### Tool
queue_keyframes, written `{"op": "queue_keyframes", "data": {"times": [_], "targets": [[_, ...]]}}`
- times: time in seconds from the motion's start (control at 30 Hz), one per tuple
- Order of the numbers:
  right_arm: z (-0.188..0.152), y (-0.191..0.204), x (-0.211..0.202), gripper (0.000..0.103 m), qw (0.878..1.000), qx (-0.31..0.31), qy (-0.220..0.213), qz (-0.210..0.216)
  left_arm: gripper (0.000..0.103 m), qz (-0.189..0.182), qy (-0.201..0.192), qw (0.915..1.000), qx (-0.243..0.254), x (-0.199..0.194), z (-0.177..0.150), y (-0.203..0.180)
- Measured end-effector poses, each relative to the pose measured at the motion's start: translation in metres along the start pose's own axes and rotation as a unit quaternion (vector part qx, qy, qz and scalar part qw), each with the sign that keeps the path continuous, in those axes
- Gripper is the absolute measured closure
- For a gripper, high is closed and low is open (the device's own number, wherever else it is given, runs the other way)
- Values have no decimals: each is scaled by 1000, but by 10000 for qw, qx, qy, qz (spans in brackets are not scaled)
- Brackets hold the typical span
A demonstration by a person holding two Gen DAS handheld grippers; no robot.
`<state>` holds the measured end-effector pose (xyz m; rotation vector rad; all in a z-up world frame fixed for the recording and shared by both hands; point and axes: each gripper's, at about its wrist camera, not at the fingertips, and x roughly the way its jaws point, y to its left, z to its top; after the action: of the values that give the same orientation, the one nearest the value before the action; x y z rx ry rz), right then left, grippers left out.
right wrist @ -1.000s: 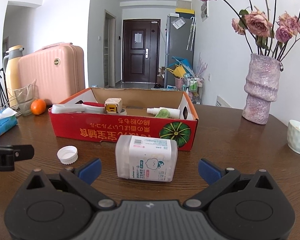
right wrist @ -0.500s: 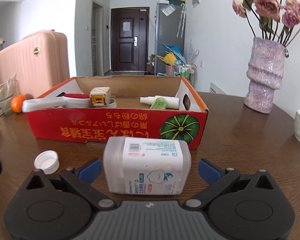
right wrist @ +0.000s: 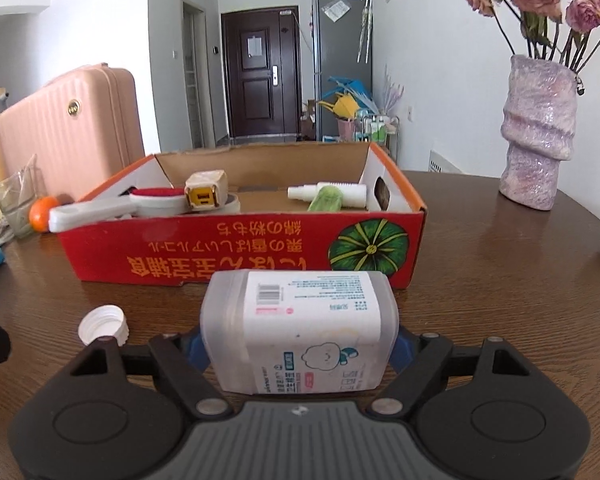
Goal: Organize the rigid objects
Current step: 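Grasp the white square plastic container with the right gripper, then grasp the white ribbed bottle cap with the left gripper while the right gripper holds the container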
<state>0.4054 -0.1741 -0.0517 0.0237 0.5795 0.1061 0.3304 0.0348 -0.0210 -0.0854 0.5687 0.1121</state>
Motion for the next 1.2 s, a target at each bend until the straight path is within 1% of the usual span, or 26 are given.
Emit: {"op": "queue_keyframes", "data": {"times": [0.27,0.77,0.97,1.2], "targets": [[1,-8,-19,22,9995,96,-273,88,0,13,8,10000,-15,1,0,1],[-3,-22,-46,22,9983,111,-528,225,0,26,74,10000,46,4,-3,0],[-5,-29,-52,22,9979,142,-594,208,0,-51,225,9997,124,12,-5,-5],[-5,-32,-51,22,9978,225,-599,173,0,-173,459,9984,274,33,-4,-21]]}}
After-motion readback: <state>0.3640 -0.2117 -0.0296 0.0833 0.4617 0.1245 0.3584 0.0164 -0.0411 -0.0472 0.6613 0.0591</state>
